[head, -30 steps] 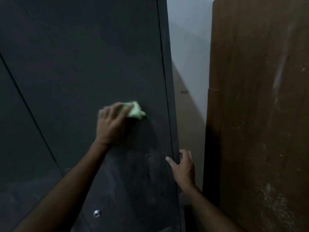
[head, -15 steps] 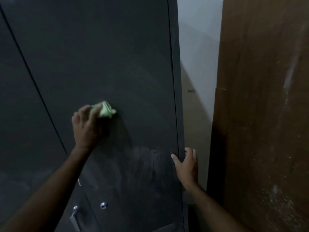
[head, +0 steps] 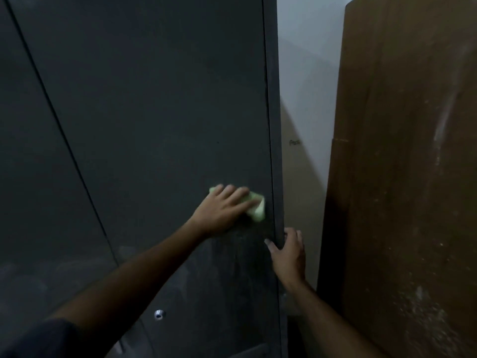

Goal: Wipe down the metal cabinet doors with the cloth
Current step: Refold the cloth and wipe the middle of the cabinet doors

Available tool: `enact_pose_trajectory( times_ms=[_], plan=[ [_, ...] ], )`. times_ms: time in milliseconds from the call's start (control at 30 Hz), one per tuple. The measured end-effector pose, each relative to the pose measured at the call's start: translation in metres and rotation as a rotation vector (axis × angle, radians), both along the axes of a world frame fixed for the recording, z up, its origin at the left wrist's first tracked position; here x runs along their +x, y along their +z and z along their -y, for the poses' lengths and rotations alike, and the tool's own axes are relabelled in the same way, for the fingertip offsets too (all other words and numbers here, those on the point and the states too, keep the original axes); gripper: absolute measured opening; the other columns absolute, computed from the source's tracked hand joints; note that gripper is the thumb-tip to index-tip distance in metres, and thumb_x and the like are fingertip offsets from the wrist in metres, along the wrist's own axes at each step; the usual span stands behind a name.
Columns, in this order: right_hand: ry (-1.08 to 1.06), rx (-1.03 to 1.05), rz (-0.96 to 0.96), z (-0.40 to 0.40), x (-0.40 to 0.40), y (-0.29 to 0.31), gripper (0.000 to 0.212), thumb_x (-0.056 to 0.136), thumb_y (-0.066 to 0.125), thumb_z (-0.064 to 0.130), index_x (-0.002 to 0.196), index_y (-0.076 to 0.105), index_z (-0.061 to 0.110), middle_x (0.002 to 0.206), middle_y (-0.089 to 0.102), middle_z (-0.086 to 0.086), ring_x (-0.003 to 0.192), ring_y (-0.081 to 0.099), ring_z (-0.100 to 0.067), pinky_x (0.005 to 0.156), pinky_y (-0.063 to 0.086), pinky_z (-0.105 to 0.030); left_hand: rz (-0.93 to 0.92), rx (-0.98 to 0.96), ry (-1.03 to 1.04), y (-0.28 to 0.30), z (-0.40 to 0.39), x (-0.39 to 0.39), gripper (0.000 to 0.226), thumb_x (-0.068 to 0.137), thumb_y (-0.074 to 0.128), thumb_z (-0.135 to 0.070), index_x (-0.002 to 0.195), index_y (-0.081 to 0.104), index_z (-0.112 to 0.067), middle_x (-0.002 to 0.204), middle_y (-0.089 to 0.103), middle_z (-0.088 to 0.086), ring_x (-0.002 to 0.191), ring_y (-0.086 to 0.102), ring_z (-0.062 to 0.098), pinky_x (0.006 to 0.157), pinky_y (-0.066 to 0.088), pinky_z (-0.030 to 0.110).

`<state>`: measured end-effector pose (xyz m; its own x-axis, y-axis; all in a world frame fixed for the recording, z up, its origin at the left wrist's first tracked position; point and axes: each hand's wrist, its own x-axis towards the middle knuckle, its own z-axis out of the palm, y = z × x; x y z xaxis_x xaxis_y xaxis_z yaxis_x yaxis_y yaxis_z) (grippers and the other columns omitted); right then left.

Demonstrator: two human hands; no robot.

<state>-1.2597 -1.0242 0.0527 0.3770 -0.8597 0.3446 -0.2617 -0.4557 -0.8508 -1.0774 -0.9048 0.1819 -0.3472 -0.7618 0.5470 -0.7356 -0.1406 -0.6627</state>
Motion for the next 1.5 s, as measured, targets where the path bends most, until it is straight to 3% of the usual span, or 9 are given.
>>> enact_pose_trajectory(
  times_ms=[167, 333, 533, 800, 967, 1133, 1200, 1300, 1500],
  plan=[
    [-0.005, -0.019, -0.01, -0.001, 0.002, 0.0, 0.054, 0.09, 0.076, 0.037, 0.131, 0.051, 0.012, 0.128, 0.049, -0.003, 0.11, 0.056, -0.02, 0.085, 0.057, -0.038, -0.165, -0.286, 0.078, 0.013, -0.075, 0.047, 0.058, 0.089, 0.057, -0.038, 0.146, 0.048, -0.029, 0.131, 0.054, 0.016, 0.096, 0.055, 0.037, 0.08, 0.037, 0.045],
    [0.006, 0.0, -0.018, 0.0, 0.001, 0.003, 0.053, 0.09, 0.076, 0.036, 0.131, 0.052, 0.011, 0.129, 0.05, -0.004, 0.112, 0.056, -0.022, 0.085, 0.055, -0.037, -0.564, -0.816, 0.096, 0.098, -0.003, -0.002, 0.049, 0.093, 0.063, -0.025, 0.142, 0.057, -0.027, 0.132, 0.055, 0.017, 0.104, 0.045, 0.032, 0.088, 0.034, 0.044],
    [0.014, 0.005, -0.029, 0.0, 0.0, 0.002, 0.058, 0.089, 0.078, 0.03, 0.136, 0.051, 0.01, 0.133, 0.05, -0.005, 0.114, 0.057, -0.023, 0.088, 0.054, -0.035, -0.165, -0.075, 0.006, -0.046, 0.005, -0.014, 0.065, 0.087, 0.065, -0.035, 0.149, 0.047, -0.029, 0.139, 0.045, 0.009, 0.106, 0.051, 0.032, 0.086, 0.036, 0.044],
    [-0.005, -0.033, -0.029, 0.001, 0.005, -0.008, 0.057, 0.083, 0.083, 0.032, 0.129, 0.055, 0.011, 0.126, 0.05, -0.005, 0.112, 0.056, -0.023, 0.09, 0.056, -0.041, -0.55, -0.51, 0.041, -0.026, 0.036, -0.048, 0.063, 0.084, 0.078, -0.023, 0.142, 0.052, -0.027, 0.131, 0.044, 0.009, 0.102, 0.043, 0.028, 0.083, 0.033, 0.041],
    [0.137, 0.033, -0.022, 0.01, -0.006, -0.023, 0.054, 0.081, 0.082, 0.016, 0.131, 0.061, 0.014, 0.133, 0.05, 0.002, 0.119, 0.058, -0.017, 0.102, 0.054, -0.04, -0.142, -0.014, -0.094, -0.084, 0.063, -0.049, 0.076, 0.079, 0.081, -0.033, 0.146, 0.047, -0.023, 0.136, 0.046, 0.009, 0.102, 0.047, 0.028, 0.08, 0.04, 0.041],
    [0.146, 0.053, 0.004, 0.006, -0.026, -0.036, 0.054, 0.082, 0.083, 0.018, 0.132, 0.062, 0.015, 0.124, 0.058, 0.004, 0.113, 0.059, -0.012, 0.1, 0.054, -0.034, -0.274, 0.067, -0.042, -0.127, 0.023, -0.039, 0.076, 0.076, 0.085, -0.029, 0.146, 0.054, -0.025, 0.132, 0.056, 0.007, 0.101, 0.054, 0.025, 0.08, 0.046, 0.039],
    [0.134, 0.052, 0.056, -0.001, -0.029, -0.035, 0.041, 0.083, 0.083, 0.022, 0.12, 0.067, 0.021, 0.114, 0.062, 0.006, 0.102, 0.064, -0.012, 0.089, 0.058, -0.032, -0.494, 0.068, 0.01, -0.13, 0.01, -0.048, 0.07, 0.077, 0.085, -0.028, 0.141, 0.058, -0.026, 0.125, 0.058, 0.002, 0.097, 0.056, 0.021, 0.078, 0.051, 0.037],
    [0.21, 0.263, 0.126, -0.019, -0.035, -0.022, 0.035, 0.085, 0.082, 0.032, 0.114, 0.063, 0.029, 0.103, 0.067, 0.011, 0.09, 0.069, -0.013, 0.073, 0.057, -0.023, -1.218, -0.066, -0.072, -0.131, -0.002, -0.076, 0.034, 0.095, 0.071, -0.022, 0.129, 0.066, -0.025, 0.113, 0.063, -0.008, 0.096, 0.062, 0.008, 0.079, 0.055, 0.028],
    [0.485, 0.581, 0.218, -0.043, -0.045, -0.01, 0.019, 0.092, 0.077, 0.029, 0.105, 0.076, 0.015, 0.099, 0.078, -0.008, 0.092, 0.075, -0.021, 0.089, 0.061, -0.044, -2.255, -0.203, -0.156, -0.123, -0.039, -0.113, 0.022, 0.102, 0.065, -0.024, 0.113, 0.071, -0.007, 0.101, 0.079, 0.011, 0.091, 0.074, 0.024, 0.072, 0.061, 0.031]
  ],
)
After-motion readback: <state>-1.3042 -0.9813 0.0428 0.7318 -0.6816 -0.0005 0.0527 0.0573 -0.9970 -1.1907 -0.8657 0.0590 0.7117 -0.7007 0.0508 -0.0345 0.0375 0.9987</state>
